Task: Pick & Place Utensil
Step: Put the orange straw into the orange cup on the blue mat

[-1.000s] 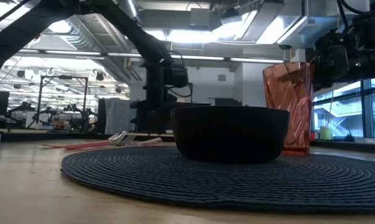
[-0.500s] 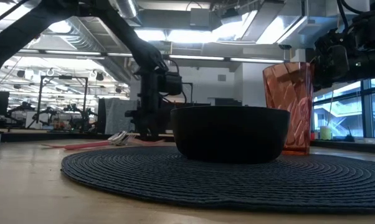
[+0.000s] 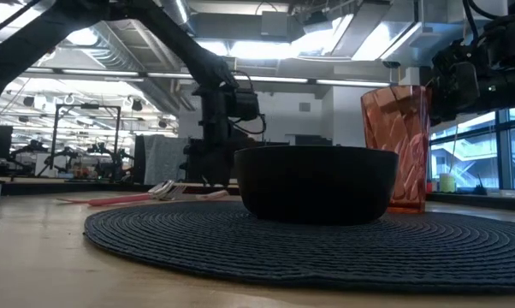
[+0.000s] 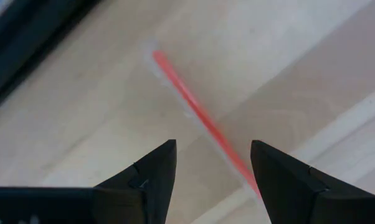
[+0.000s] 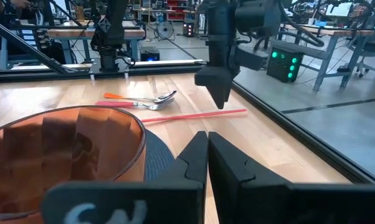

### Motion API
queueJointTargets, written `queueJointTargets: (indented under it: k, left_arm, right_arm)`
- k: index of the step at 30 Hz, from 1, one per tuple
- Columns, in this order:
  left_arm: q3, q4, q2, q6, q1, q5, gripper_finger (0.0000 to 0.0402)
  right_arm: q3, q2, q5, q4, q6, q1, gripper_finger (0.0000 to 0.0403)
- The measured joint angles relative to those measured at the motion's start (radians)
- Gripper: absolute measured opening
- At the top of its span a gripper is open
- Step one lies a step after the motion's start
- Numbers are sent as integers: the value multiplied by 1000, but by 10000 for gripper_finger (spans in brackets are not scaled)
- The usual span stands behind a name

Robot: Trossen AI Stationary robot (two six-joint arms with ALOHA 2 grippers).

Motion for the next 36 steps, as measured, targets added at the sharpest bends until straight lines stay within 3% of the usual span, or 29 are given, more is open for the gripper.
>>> queueJointTargets:
  k: [13,16,22,36]
  left_arm:
    - [2,-28,89,-7,-8,-7,154]
    - [1,-27,90,24,-9,-6,122]
    - [1,-26,90,86,-20,-7,14]
    - [-7,-27,-30,207,-125,-221,2]
  right_arm:
    - [0,0,-16,0,22,0,15]
    - [0,0,-16,0,21,0,15]
    - [0,0,-16,0,19,0,15]
    - [0,0,-16,0,19,0,15]
